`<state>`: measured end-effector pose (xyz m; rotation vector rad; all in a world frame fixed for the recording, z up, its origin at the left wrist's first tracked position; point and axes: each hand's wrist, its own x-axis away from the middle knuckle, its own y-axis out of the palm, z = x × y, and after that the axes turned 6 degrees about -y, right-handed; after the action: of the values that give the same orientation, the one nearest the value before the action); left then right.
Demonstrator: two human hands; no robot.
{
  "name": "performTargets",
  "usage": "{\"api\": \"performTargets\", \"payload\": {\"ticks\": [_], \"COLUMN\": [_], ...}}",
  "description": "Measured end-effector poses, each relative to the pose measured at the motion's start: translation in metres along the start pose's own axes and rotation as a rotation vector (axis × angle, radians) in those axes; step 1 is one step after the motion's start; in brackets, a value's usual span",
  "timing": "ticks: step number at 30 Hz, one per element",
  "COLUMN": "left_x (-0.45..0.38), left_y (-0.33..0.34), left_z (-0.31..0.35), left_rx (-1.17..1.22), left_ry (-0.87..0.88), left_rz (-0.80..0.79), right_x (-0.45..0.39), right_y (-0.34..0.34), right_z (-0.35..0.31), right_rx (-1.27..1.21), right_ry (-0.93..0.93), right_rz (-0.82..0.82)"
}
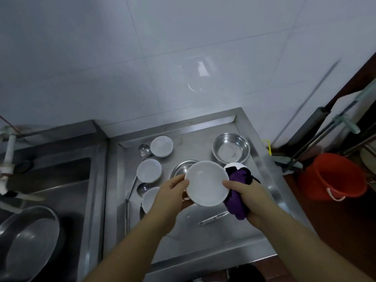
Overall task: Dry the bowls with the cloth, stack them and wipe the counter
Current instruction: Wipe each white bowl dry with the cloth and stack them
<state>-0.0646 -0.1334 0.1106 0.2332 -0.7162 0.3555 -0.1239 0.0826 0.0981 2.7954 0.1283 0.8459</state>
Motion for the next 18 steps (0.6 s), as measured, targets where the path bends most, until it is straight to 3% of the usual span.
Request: {"api": "performTargets", "payload": {"ticks": [9, 18], "left_x": [-0.060, -0.119], "left_y": [0.097, 0.154], "left_z": [-0.008, -0.027], "left_rx": [0.004, 0.027], "left_ry": [-0.122, -0.248], "left_rz": [-0.012, 0.087], "right_x": [-0.074, -0.148], "right_y": [-0.085, -0.130], "right_z": [-0.015, -0.014], "right_rx": [0.028, 0.425], "right_ry": [0.008, -0.078], "right_rz": [0.136, 0.300]}}
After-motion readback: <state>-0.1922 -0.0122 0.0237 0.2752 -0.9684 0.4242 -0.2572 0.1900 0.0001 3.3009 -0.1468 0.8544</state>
